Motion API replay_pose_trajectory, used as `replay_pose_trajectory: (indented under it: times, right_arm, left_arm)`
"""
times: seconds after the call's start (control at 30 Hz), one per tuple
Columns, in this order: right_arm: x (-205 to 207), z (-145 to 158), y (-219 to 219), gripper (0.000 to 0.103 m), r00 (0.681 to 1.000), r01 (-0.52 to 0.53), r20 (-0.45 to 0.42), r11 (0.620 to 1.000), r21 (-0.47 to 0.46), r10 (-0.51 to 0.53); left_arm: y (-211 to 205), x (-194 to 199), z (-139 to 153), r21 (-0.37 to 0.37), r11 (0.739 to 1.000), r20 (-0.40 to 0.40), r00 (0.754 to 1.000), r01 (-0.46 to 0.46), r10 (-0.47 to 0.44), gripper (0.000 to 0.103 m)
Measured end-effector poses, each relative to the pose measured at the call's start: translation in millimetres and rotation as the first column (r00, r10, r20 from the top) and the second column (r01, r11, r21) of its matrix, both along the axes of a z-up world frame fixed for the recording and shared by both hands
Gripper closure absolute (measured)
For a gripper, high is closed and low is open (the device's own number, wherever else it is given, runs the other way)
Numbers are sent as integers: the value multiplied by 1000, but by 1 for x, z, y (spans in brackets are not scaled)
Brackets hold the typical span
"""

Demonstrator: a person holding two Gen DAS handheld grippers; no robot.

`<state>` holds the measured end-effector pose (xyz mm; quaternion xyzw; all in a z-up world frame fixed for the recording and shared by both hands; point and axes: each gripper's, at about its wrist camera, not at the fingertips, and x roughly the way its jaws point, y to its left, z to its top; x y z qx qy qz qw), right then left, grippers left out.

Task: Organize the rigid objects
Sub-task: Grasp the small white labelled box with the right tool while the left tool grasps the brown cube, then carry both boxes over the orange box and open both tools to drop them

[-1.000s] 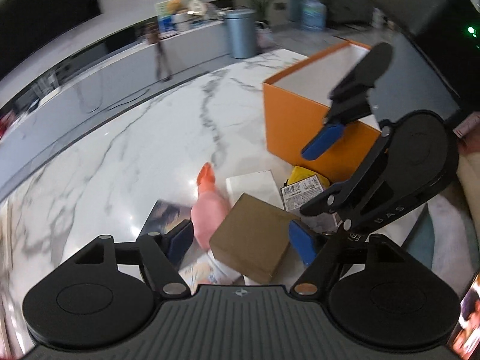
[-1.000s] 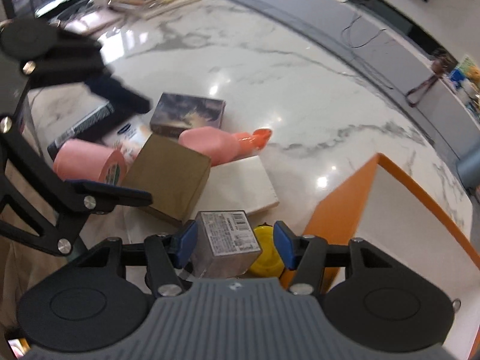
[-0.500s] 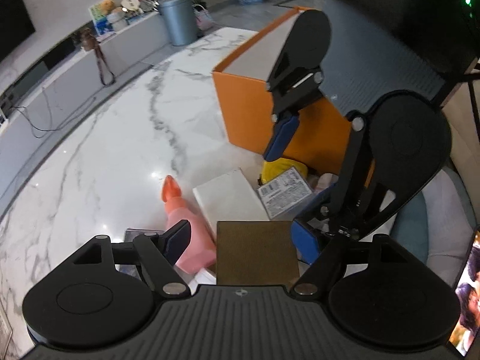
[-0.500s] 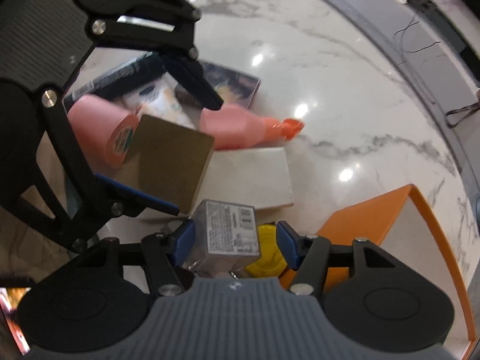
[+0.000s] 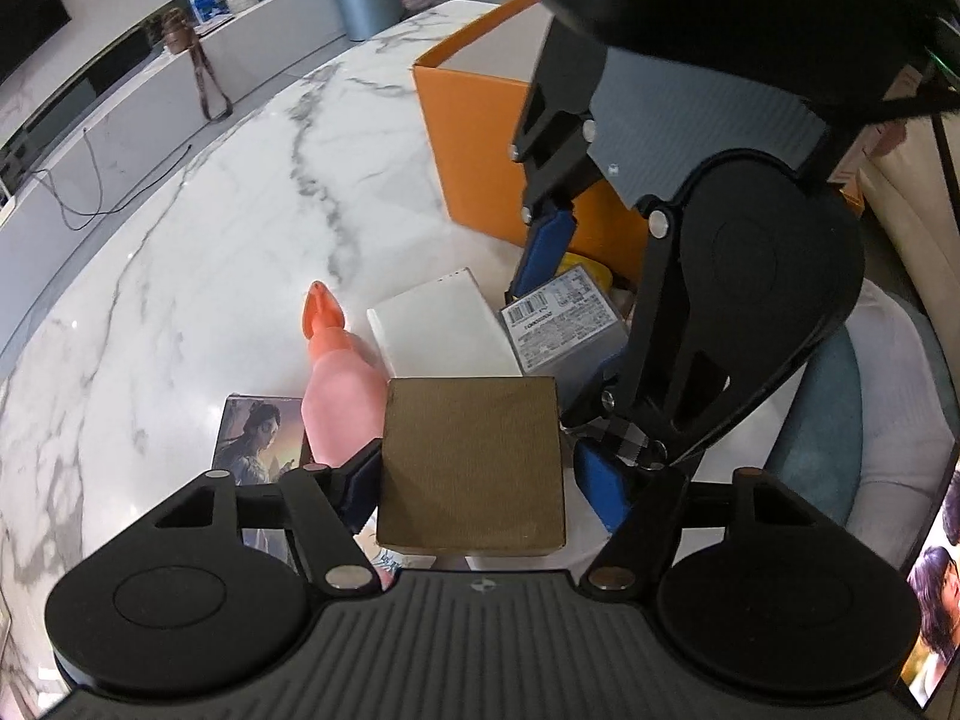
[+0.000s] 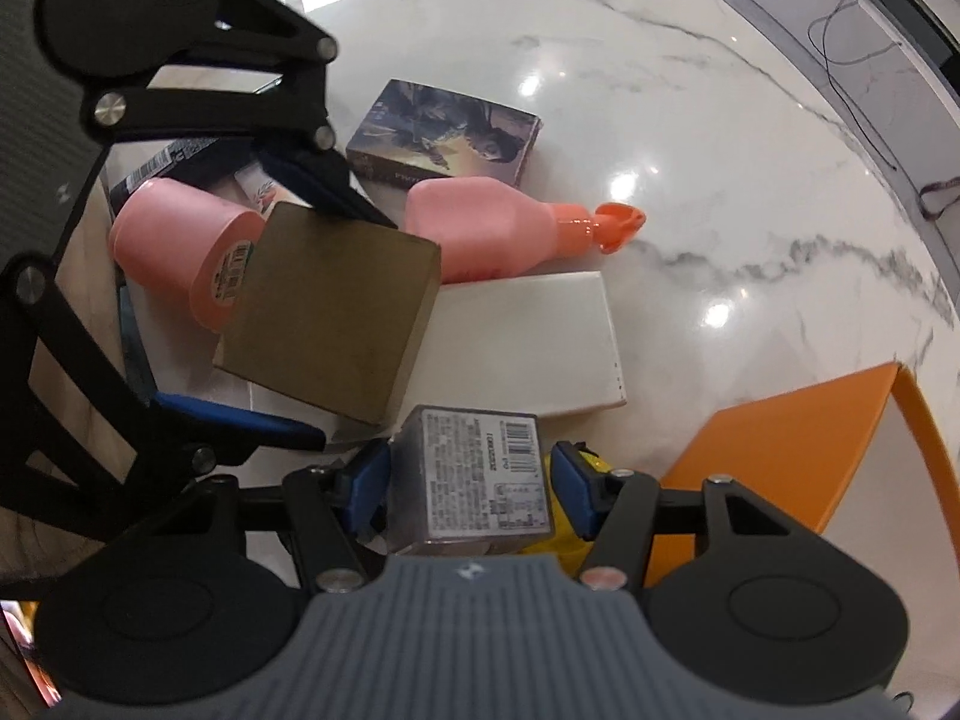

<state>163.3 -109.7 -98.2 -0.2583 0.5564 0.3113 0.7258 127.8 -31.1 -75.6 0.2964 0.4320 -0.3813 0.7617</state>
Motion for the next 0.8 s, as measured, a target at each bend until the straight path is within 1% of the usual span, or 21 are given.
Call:
replay_pose_trajectory:
  times: [0.07,0.17,0.27,0.37,0.5,0.63,0.73,0.8]
  right_arm:
    - [0,0,-1,47,1000,13,-1,1000,4,-13]
    - [-2,-2,0,47,999,29,15,1000,-1,-29]
    - [-7,2,0,48,998,53,28,999,2,-53]
    - [-13,8,-1,48,996,64,60,998,9,-64]
    - [-20,22,-8,49,988,109,108,993,53,-114]
    - [-26,40,-12,49,969,150,184,985,89,-165]
    - [-32,63,-18,49,945,182,251,975,126,-208]
    - [-35,78,-24,49,924,205,296,967,151,-242]
  left_arm:
    - [1,3,1,-11,1000,-3,1000,-25,25,30]
    - [3,7,2,-25,998,-25,998,-59,58,35]
    - [0,4,3,-17,997,-15,997,-82,82,35]
    - [1,0,3,-20,993,-8,993,-116,115,35]
    - [2,-8,8,-32,986,21,986,-165,165,36]
    - [5,-13,23,-72,974,45,975,-215,218,36]
    - [4,-14,36,-105,961,70,962,-255,263,36]
    - [3,-12,49,-142,948,77,952,-284,297,36]
